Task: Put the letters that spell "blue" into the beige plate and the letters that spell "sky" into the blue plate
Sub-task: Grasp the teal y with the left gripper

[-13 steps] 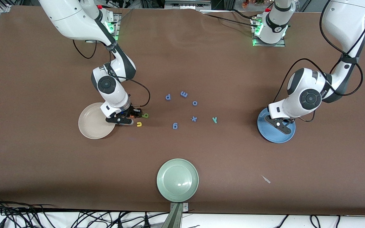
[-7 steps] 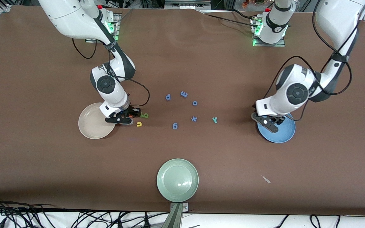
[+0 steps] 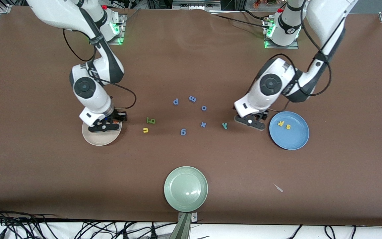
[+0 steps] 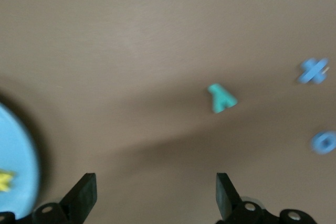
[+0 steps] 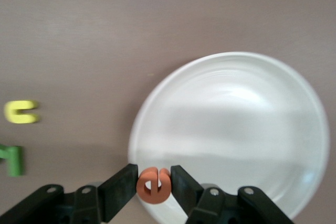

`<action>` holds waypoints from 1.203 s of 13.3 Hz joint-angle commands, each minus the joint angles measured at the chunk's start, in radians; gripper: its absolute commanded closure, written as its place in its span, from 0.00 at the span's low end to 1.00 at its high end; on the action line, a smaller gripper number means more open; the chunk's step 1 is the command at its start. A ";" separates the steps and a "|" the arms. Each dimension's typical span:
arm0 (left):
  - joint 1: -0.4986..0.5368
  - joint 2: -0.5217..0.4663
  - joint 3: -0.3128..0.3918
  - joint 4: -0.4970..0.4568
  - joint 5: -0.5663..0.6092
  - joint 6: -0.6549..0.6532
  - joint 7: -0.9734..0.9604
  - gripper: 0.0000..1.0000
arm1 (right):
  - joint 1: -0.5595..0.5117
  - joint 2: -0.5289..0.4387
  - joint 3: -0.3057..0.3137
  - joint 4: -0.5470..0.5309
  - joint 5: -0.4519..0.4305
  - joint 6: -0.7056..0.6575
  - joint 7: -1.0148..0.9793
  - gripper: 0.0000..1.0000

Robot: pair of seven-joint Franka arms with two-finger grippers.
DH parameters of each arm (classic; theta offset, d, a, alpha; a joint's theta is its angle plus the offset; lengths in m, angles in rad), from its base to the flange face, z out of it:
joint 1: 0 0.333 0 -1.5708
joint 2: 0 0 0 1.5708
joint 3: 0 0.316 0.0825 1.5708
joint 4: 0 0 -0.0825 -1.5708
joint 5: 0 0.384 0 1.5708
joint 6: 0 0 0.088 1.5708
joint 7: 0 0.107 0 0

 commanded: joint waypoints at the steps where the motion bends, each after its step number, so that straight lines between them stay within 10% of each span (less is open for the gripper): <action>1: -0.061 0.109 0.007 0.096 -0.012 -0.013 -0.201 0.00 | -0.006 -0.010 -0.011 -0.026 -0.005 0.007 -0.048 0.58; 3: -0.098 0.155 0.009 0.129 0.000 -0.007 -0.313 0.00 | -0.006 -0.005 -0.011 -0.027 -0.001 0.012 -0.037 0.42; 8: -0.102 0.210 0.011 0.156 0.001 0.055 -0.380 0.05 | 0.009 0.016 0.033 0.008 0.002 0.006 0.142 0.36; 16: -0.102 0.249 0.044 0.154 0.023 0.115 -0.420 0.38 | 0.133 0.174 0.073 0.163 0.001 0.017 0.411 0.29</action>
